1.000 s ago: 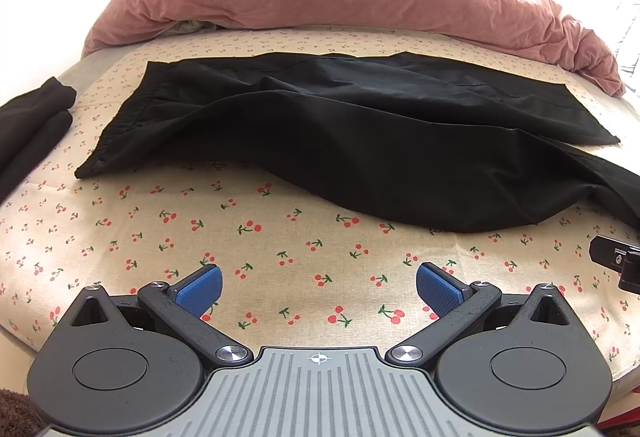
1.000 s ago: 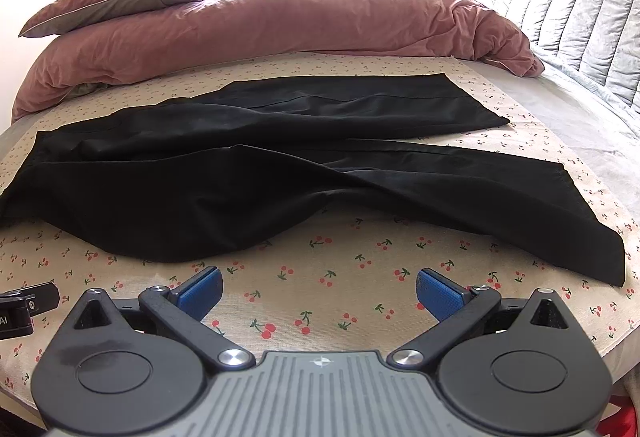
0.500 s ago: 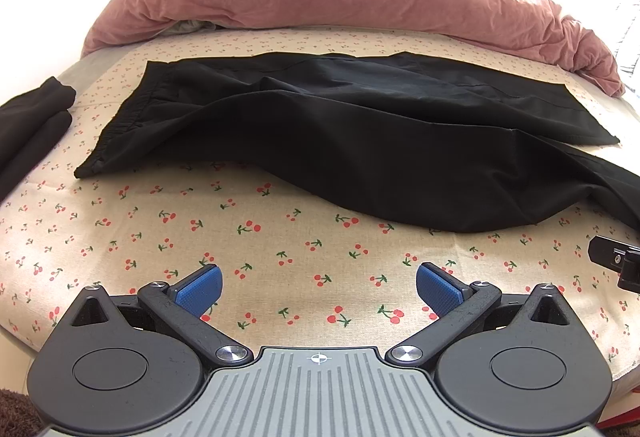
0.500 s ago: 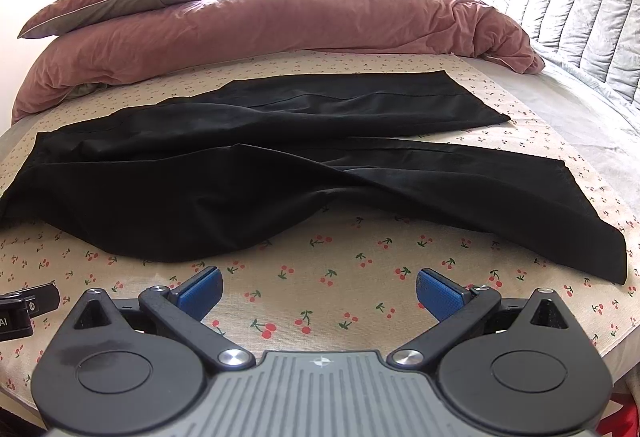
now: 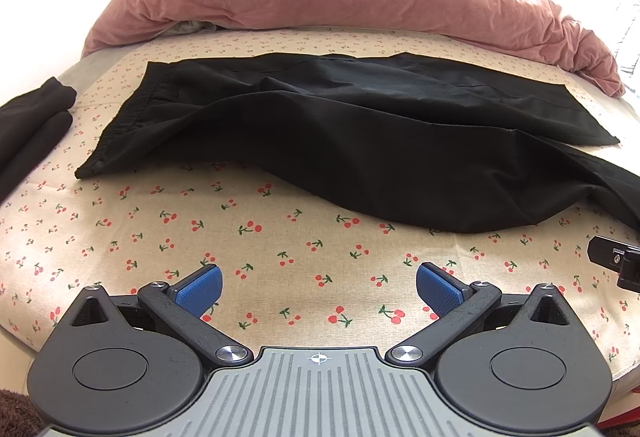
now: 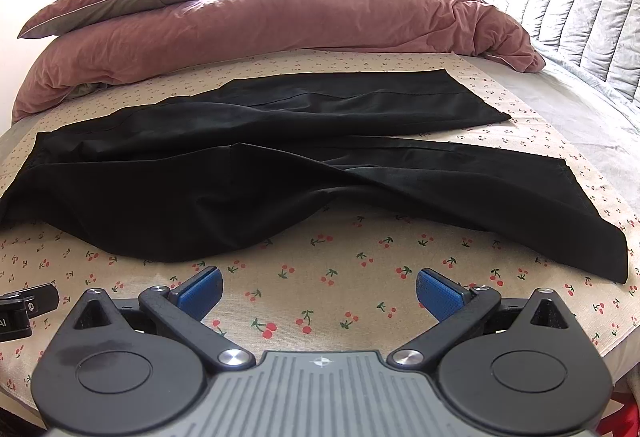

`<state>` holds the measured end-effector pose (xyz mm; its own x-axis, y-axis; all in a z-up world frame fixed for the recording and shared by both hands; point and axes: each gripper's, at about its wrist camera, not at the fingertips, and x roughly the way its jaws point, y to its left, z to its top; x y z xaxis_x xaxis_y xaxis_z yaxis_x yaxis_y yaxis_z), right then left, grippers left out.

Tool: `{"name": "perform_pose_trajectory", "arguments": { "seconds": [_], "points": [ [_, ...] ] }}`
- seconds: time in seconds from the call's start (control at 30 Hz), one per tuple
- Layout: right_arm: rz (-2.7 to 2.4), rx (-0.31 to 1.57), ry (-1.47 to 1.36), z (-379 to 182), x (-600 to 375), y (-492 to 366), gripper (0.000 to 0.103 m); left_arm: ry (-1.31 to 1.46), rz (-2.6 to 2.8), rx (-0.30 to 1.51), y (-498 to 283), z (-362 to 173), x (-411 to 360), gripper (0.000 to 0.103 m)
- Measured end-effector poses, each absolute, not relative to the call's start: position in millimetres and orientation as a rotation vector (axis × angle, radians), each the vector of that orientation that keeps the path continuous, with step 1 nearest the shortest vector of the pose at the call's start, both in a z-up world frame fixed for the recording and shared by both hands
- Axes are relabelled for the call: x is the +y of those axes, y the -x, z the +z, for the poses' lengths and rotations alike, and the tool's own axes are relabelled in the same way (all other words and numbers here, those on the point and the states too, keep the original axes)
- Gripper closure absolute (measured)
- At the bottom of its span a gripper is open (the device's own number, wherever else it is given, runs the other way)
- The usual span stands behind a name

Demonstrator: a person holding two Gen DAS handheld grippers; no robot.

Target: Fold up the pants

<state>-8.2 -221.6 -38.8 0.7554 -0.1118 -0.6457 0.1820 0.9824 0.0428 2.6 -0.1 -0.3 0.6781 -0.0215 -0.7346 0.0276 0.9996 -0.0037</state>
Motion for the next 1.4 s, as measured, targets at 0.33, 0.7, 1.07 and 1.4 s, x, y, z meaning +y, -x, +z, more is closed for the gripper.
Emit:
{"name": "perform_pose_trajectory", "arguments": {
  "seconds": [0.33, 0.7, 1.07, 1.4],
  "points": [
    [-0.161, 0.7, -0.109, -38.4, -222.9, 7.6, 0.0, -0.006, -0.027, 0.821, -2.8, 1.4, 1.1, 0.0],
    [-0.166, 0.698, -0.098, -37.2, -223.6, 8.5, 0.0, -0.018, -0.014, 0.799, -0.7, 2.1, -0.2, 0.0],
    [-0.142, 0.662, -0.041, -29.7, -232.8, 5.6, 0.0, -0.028, -0.004, 0.729, -7.7, 8.6, 15.8, 0.0],
    [0.021, 0.684, 0.111, -15.6, -243.8, -27.0, 0.001, -0.088, 0.044, 0.757, -55.6, 21.4, 85.0, 0.0]
  ]
}}
